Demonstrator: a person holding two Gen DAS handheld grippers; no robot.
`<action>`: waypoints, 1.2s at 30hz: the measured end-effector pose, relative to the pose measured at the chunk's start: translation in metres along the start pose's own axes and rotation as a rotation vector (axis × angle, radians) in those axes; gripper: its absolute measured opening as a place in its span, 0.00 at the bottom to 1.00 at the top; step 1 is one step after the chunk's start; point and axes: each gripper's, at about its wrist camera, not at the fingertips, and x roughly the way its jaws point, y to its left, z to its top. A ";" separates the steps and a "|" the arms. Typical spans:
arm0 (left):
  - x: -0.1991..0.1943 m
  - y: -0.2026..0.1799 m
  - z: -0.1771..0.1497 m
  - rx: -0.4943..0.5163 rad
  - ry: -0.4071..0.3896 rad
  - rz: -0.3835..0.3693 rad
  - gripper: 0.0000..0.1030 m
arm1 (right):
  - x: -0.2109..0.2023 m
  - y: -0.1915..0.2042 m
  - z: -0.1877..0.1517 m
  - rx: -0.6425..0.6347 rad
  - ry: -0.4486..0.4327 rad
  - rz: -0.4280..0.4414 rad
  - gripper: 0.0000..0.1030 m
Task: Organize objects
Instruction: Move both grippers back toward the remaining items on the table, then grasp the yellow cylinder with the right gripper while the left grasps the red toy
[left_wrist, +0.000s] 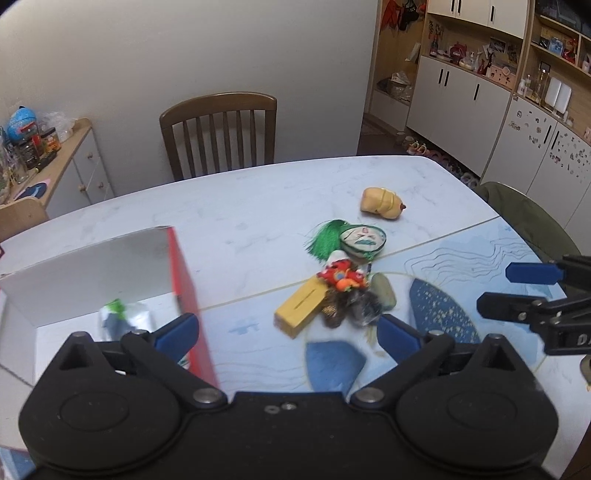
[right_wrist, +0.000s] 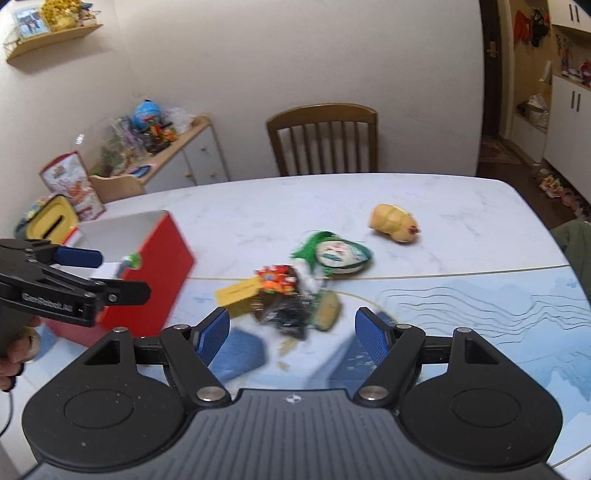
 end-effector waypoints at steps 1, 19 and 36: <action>0.005 -0.004 0.001 -0.001 0.000 0.000 0.99 | 0.004 -0.005 0.000 0.001 0.003 -0.006 0.73; 0.090 -0.043 0.024 0.000 0.034 0.023 0.99 | 0.101 -0.054 -0.004 0.007 0.092 0.014 0.73; 0.145 -0.050 0.028 0.005 0.094 0.033 0.95 | 0.153 -0.053 -0.001 -0.053 0.121 0.060 0.61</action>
